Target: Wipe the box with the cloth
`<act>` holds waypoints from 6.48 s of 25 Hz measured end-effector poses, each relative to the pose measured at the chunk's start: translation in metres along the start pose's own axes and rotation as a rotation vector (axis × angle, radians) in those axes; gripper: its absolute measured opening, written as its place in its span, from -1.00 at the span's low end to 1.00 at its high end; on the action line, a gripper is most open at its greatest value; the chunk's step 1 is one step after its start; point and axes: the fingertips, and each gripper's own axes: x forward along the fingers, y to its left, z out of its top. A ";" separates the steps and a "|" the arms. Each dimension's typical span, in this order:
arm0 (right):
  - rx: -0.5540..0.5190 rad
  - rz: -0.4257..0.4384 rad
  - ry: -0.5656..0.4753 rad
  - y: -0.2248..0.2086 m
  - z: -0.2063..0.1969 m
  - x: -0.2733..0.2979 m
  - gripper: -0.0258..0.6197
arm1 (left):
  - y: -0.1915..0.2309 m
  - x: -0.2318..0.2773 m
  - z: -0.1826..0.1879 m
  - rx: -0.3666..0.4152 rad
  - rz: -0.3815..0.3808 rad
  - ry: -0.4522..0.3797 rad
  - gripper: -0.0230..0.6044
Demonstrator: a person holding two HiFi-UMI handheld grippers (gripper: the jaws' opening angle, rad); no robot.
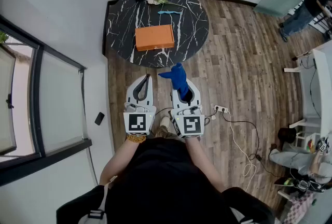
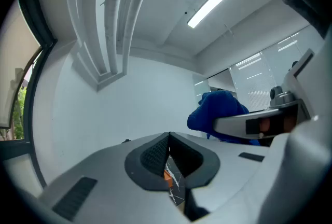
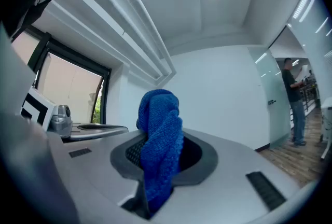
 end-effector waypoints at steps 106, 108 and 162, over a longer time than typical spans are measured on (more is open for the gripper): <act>-0.054 -0.196 1.029 -0.088 -0.388 0.395 -0.59 | 0.197 0.266 -0.371 -0.263 -0.758 0.950 -0.59; -0.053 -0.085 1.038 -0.061 -0.391 0.401 -0.60 | 0.197 0.265 -0.371 -0.230 -0.780 0.937 -0.58; 0.041 -0.310 1.069 -0.094 -0.385 0.347 -0.61 | 0.184 0.245 -0.371 -0.148 -0.927 0.931 -0.53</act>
